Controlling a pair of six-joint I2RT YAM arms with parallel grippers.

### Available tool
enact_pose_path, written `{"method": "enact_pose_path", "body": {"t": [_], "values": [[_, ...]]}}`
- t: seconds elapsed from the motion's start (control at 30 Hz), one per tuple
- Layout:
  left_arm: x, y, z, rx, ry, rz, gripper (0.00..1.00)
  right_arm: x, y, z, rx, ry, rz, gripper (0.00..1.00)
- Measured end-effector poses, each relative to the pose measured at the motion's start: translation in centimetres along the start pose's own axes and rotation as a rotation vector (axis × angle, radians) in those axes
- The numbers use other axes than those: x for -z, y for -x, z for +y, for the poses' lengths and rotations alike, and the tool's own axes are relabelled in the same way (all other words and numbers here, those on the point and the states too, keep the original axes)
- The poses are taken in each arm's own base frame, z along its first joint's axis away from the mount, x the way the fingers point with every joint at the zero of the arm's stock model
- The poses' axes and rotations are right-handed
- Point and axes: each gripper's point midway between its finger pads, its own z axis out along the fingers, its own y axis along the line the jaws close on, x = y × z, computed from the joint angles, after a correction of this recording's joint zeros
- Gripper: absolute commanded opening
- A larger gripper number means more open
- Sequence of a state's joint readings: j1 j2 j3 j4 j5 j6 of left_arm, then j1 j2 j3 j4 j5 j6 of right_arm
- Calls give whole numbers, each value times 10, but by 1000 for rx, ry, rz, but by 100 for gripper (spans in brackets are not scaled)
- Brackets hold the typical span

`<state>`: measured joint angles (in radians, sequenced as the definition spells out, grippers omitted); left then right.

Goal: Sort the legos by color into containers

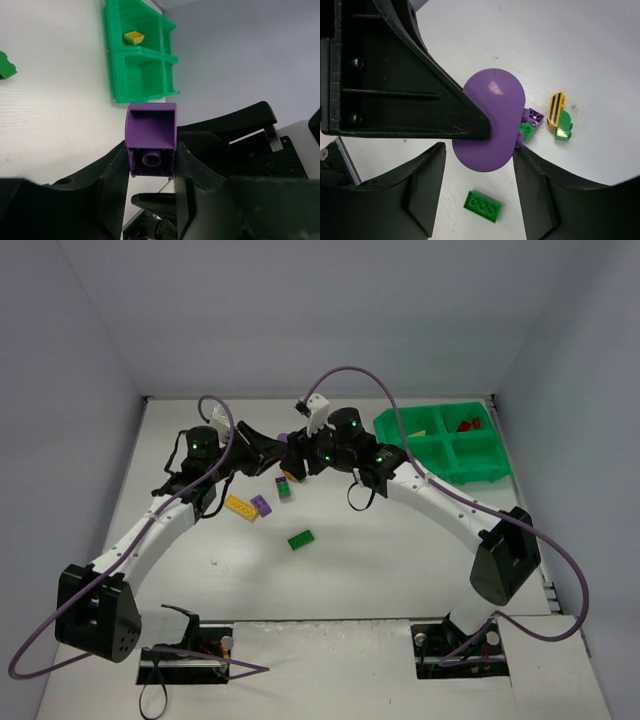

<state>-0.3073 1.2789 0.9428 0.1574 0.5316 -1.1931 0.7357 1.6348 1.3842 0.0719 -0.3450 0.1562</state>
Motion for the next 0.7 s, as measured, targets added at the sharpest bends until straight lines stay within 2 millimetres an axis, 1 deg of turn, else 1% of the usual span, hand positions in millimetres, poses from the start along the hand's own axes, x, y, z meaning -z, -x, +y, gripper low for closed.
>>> {"method": "enact_pose_path", "body": {"t": [0.33,0.53,0.57,0.63,0.67,0.7], "values": [[0,0,-1,11,-5,1,11,0,1,-4,-1,-25,-6,50],[0,1,-2,10,-9,-7,11,-2,4,-8,-4,-44,-12,35],[-1,2,-2,10,-7,-13,11,-3,4,-8,-2,-48,-12,28],[-1,4,-1,12,-5,-21,11,-4,2,-8,-2,-52,-6,23],[-1,4,-1,13,-4,-21,11,-4,2,-8,-2,-53,-6,14],[-1,4,0,14,-4,-22,11,-4,2,-8,-2,-53,-6,9]]}}
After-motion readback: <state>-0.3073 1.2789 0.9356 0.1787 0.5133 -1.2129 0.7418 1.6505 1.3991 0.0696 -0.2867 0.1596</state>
